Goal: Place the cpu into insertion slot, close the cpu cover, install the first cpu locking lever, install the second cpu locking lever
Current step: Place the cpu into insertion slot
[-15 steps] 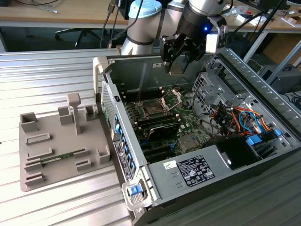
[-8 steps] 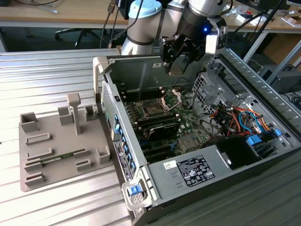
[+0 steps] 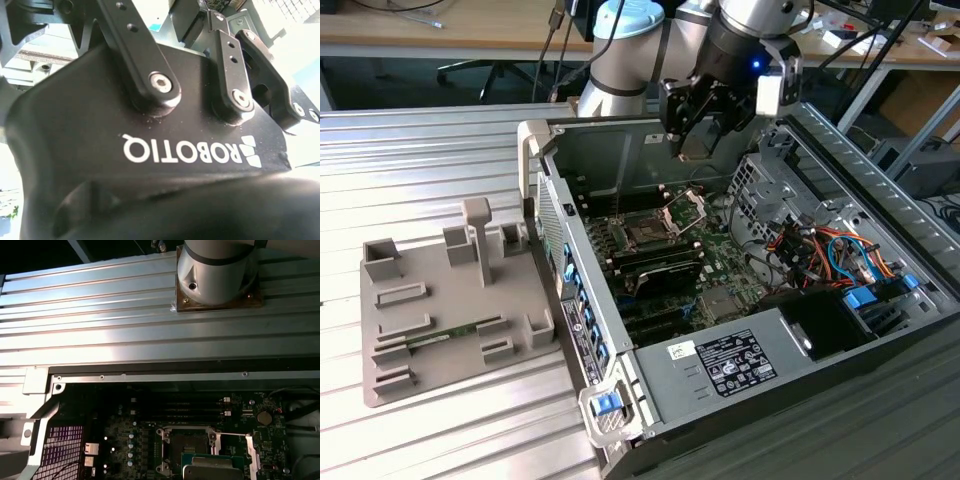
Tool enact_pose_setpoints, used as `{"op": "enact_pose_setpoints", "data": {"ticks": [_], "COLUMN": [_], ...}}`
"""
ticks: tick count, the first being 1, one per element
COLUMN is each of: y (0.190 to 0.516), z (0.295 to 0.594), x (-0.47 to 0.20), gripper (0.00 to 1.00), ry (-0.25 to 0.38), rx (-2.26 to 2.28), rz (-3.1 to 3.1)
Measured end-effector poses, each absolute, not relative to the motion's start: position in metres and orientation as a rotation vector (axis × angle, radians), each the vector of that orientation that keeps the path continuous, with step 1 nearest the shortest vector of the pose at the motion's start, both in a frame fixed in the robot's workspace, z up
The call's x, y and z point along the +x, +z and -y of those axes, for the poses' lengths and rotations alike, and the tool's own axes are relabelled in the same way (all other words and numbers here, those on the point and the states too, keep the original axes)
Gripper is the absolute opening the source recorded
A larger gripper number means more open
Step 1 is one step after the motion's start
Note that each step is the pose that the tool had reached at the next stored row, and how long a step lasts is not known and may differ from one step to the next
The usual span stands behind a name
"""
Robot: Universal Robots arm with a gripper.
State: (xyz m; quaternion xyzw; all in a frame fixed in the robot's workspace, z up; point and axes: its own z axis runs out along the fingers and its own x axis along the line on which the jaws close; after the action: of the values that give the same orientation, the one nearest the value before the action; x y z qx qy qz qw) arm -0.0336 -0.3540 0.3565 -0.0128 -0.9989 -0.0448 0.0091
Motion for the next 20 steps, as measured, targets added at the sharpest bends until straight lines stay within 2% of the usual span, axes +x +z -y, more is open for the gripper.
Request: {"op": "enact_pose_setpoints", "data": {"ticks": [20], "y": [0.3520], "z": [0.3540], "x": [-0.0336], "gripper": [0.55], "ry": [-0.140], "rx": [-0.040], "rz": [3.120]}}
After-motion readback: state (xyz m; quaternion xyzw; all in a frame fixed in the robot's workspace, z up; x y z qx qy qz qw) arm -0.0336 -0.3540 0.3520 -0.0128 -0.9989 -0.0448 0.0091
